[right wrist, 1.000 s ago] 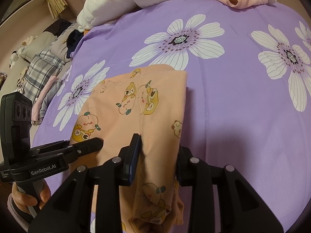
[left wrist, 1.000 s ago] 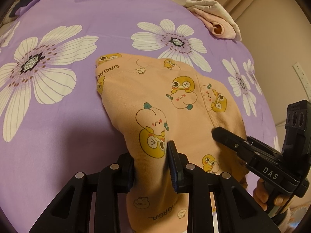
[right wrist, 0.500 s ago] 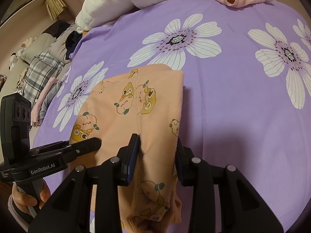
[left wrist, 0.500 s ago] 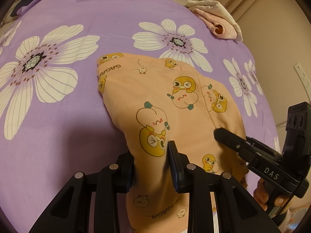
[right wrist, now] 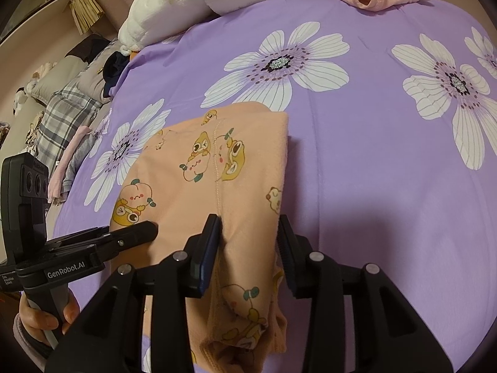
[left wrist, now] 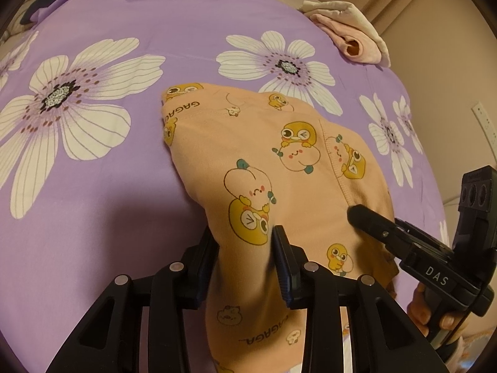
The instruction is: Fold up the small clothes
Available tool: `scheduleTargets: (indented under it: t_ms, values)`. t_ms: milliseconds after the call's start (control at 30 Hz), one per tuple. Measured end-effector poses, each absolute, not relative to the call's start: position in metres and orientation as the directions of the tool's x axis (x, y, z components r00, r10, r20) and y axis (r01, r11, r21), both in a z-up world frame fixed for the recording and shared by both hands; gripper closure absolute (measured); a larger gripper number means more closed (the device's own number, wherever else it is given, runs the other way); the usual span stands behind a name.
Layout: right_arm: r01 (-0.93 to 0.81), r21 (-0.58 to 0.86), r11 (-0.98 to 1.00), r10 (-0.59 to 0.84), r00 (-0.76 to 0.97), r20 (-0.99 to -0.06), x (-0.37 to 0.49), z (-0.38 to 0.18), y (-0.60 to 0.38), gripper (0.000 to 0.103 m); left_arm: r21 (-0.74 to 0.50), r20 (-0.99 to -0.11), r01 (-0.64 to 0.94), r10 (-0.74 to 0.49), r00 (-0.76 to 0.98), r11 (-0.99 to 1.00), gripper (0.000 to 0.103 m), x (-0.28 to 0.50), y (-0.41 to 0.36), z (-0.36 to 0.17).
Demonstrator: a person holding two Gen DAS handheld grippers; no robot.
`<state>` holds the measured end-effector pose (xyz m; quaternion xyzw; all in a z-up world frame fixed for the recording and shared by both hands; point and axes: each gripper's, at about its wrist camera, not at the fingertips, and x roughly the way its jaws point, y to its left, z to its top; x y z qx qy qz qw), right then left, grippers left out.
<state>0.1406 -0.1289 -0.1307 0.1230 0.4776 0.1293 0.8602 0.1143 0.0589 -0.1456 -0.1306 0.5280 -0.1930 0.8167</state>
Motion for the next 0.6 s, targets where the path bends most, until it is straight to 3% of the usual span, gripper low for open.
scheduleTargets:
  t_ms: [600]
  values:
    - [-0.092, 0.338, 0.936, 0.336, 0.514, -0.789, 0.1362, -0.1301, -0.1337, 0.060, -0.414, -0.814, 0.169, -0.447, 0.371, 0.895, 0.069, 0.1112, 0.0612, -0.1456]
